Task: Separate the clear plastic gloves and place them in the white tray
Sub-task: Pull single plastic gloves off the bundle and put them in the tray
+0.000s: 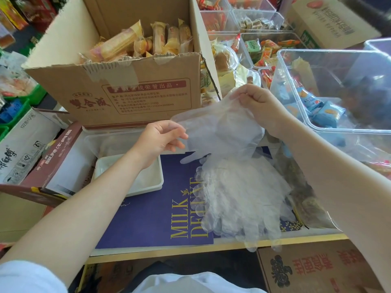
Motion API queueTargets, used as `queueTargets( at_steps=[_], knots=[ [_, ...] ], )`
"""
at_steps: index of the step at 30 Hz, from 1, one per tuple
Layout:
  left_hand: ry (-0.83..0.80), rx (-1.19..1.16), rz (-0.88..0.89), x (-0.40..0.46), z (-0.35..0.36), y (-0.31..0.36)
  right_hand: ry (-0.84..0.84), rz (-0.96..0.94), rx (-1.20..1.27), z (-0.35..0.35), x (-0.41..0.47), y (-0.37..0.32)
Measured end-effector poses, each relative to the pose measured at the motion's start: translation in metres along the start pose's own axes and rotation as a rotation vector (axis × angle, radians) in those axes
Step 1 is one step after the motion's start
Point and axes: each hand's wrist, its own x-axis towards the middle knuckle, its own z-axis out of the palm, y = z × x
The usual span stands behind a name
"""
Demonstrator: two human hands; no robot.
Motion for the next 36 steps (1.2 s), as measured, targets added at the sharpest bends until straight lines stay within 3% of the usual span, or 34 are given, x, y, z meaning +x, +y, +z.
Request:
queueTargets(
  at_steps=[6,13,17,20,23,29,31,36],
  knots=[
    [0.119,0.063,0.014,0.001,0.000,0.001,-0.074,-0.038,0.043,-0.006,-0.006,-0.004],
    [0.124,0.102,-0.029,0.000,-0.002,0.002,0.033,-0.037,0.092,-0.003,-0.006,-0.004],
    [0.179,0.310,0.057,0.005,-0.009,0.010,-0.099,-0.091,-0.012,-0.003,-0.006,-0.010],
    [0.028,0.445,0.216,0.008,0.005,0.035,-0.199,-0.120,-0.080,0.003,-0.007,-0.016],
    [-0.165,0.421,0.221,0.009,0.033,0.044,-0.256,-0.157,-0.114,0.013,-0.007,-0.020],
    [0.089,0.301,0.124,0.011,0.025,0.011,-0.112,-0.110,-0.502,0.019,-0.010,0.007],
    [0.066,0.284,0.061,0.008,0.021,0.002,-0.066,-0.086,-0.446,0.021,-0.016,0.014],
    [-0.065,0.293,0.055,0.006,0.034,-0.002,-0.262,-0.124,-0.357,0.040,-0.022,0.008]
  ],
)
